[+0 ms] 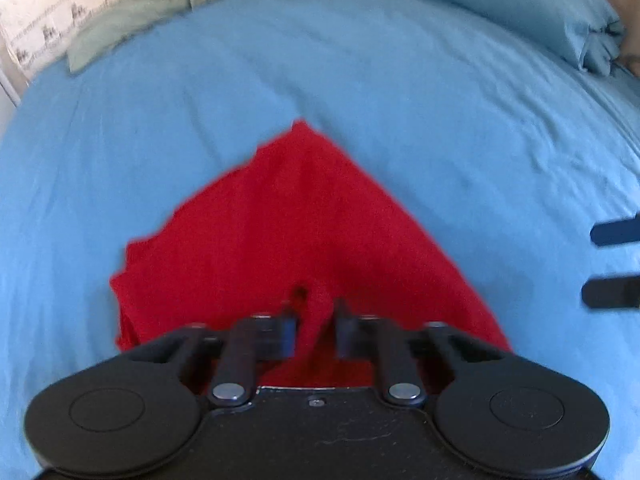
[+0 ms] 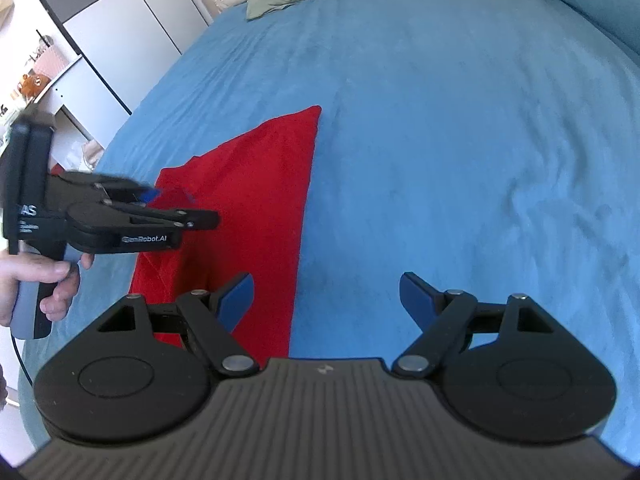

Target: Fold small clothes

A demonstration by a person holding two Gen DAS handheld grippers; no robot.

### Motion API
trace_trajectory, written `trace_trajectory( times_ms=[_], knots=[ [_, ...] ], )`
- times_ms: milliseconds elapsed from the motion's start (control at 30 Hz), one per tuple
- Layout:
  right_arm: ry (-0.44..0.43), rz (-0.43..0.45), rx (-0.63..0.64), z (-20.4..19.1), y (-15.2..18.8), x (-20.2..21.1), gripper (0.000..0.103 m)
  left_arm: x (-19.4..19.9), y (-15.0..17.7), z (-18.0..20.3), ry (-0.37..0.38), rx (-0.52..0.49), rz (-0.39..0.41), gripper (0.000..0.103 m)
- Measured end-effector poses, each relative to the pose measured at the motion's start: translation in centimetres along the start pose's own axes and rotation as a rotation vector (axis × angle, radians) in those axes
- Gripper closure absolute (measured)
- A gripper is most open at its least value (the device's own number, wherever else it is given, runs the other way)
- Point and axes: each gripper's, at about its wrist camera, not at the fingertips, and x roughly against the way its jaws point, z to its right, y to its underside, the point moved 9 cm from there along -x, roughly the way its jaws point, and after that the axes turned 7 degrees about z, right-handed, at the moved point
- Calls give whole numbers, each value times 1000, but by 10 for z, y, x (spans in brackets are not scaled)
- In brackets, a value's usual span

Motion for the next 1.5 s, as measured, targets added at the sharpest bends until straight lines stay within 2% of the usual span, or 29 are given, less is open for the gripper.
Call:
trace_trajectory(
  times_ms=[167, 333, 400, 500, 667, 700, 733, 800, 867, 1000, 1133, 1367, 1433, 1500],
  knots=[
    [-21, 13, -10, -7, -2, -1, 7, 46, 24, -7, -2, 11, 40, 89],
    [-50, 0, -1, -19, 4, -5, 7, 80, 78, -19, -18, 74, 29, 89],
    [-58, -9, -2, -24, 9, -9, 7, 73, 100, -21, -13, 118, 4, 88],
    [-67, -33, -11, -31, 21, -19, 7, 58, 125, -24, -33, 172, -13, 82],
    [-52, -76, 18, -42, 42, -37, 7, 59, 126, -25, -36, 263, 37, 73],
    [-49, -78, 22, -43, 43, -39, 7, 64, 123, -25, -39, 271, 52, 60],
    [-44, -76, 27, -45, 45, -40, 7, 69, 119, -26, -55, 273, 67, 38],
    [-37, -72, 34, -49, 45, -42, 7, 85, 116, -32, -83, 296, 110, 22],
    [-34, -66, 62, -56, 45, -44, 7, 94, 117, -40, -83, 346, 131, 21],
    [-27, -87, 216, -75, 56, -46, 7, 96, 121, -53, -108, 434, 135, 21],
    [-14, -94, 279, -86, 72, -52, 9, 89, 119, -60, -146, 481, 139, 21],
    [117, -78, 355, -77, 78, -70, 12, 83, 126, -67, -190, 476, 117, 21],
    [197, -66, 354, -63, 74, -68, 12, 79, 134, -68, -214, 452, 84, 21],
    [236, -67, 344, -46, 73, -65, 12, 71, 148, -68, -246, 403, 27, 22]
  ],
)
